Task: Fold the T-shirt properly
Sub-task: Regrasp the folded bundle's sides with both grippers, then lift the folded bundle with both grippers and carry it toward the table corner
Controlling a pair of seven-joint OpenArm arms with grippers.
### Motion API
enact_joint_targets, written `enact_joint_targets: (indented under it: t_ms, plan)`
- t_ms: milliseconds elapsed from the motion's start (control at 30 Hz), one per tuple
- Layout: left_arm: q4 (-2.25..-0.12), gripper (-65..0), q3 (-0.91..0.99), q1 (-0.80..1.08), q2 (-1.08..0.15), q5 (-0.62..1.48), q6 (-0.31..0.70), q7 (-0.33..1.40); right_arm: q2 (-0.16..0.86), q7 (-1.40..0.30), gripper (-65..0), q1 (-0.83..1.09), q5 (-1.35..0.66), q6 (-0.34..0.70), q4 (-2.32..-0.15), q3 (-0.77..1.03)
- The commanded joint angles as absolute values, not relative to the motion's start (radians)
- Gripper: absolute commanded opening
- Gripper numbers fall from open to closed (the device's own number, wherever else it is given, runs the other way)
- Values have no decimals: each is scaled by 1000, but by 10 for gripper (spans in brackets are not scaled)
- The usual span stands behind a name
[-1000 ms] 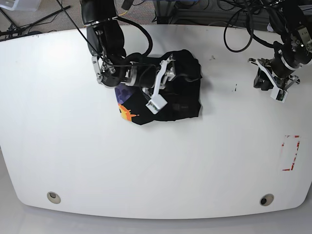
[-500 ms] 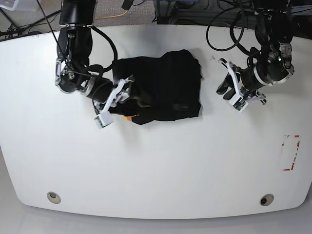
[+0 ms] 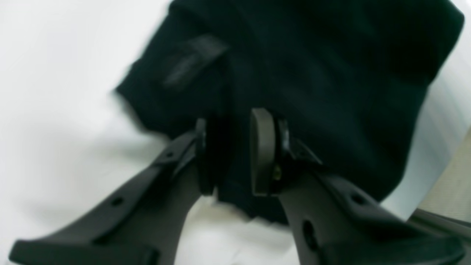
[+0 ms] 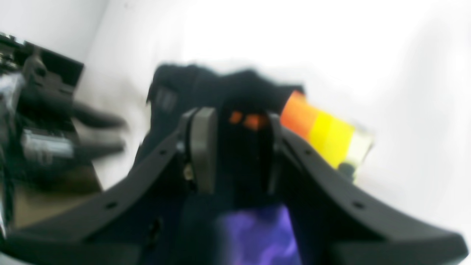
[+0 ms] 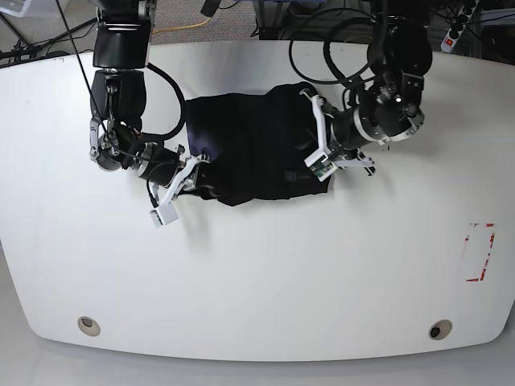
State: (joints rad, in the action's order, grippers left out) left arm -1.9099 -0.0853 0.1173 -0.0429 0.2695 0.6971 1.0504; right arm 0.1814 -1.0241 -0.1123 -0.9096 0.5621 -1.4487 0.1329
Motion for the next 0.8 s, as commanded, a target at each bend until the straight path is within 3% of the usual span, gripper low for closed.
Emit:
enact_joint_targets:
  t_ms: [0, 200, 367, 567, 767]
  plan:
    - [-1882, -511, -108, 110, -16, 200, 698, 1029, 193, -947, -477, -156, -881, 568, -1402, 107]
    - [-1689, -511, -113, 87, -39, 108, 698, 949, 199, -837, -477, -185, -719, 584, -1283, 51]
    - [-1596, -511, -114, 73, -114, 108, 698, 894, 200, -754, -477, -183, -611, 657, -1205, 58]
    - [-1647, -511, -104, 48, -174, 107, 698, 885, 200, -710, -480, -186, -527, 668, -1198, 61]
    - [-1755, -511, -99, 28, -228, 102, 698, 888, 243, -763, -480, -179, -532, 657, -1388, 62]
